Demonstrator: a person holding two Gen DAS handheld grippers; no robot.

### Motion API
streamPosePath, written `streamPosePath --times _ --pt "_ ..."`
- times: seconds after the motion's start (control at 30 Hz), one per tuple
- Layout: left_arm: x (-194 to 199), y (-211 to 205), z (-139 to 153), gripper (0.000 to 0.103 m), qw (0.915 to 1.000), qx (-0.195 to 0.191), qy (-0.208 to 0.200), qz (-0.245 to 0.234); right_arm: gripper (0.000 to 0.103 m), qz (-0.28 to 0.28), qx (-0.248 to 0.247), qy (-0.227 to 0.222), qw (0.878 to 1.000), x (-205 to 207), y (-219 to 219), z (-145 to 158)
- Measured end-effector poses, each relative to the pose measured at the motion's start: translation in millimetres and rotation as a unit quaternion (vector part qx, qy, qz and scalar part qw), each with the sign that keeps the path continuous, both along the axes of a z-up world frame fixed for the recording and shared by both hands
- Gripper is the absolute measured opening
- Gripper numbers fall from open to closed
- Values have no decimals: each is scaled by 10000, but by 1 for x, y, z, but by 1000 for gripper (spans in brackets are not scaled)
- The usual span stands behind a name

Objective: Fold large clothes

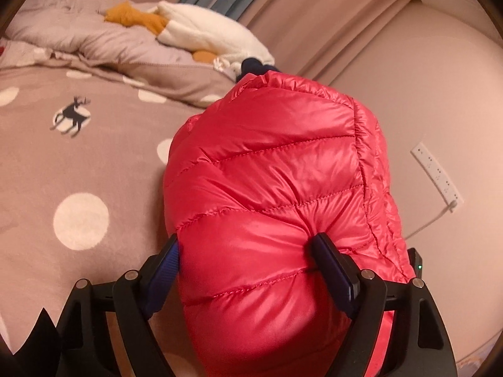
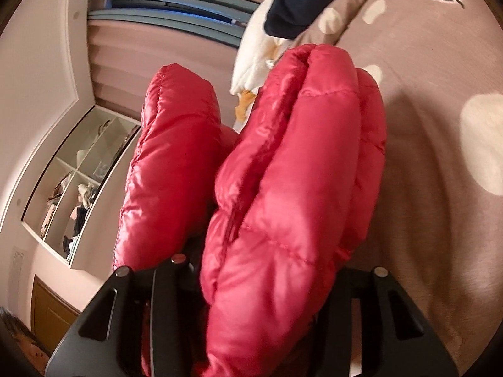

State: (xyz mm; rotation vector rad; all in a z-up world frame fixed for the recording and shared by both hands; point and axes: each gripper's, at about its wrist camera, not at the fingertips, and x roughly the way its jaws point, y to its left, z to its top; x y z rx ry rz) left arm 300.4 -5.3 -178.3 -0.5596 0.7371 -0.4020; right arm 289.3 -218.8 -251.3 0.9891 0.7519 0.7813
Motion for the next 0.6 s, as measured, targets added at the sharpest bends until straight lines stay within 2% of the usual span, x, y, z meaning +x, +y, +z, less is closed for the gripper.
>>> streamPosePath --times 0.23,0.6 --pt "-1 8 14 82 9997 -163 -176 31 43 15 -10 -299 9996 -3 3 13" --pt "-30 8 50 82 9963 -130 -837 160 44 19 -44 -963 9953 -15 3 41"
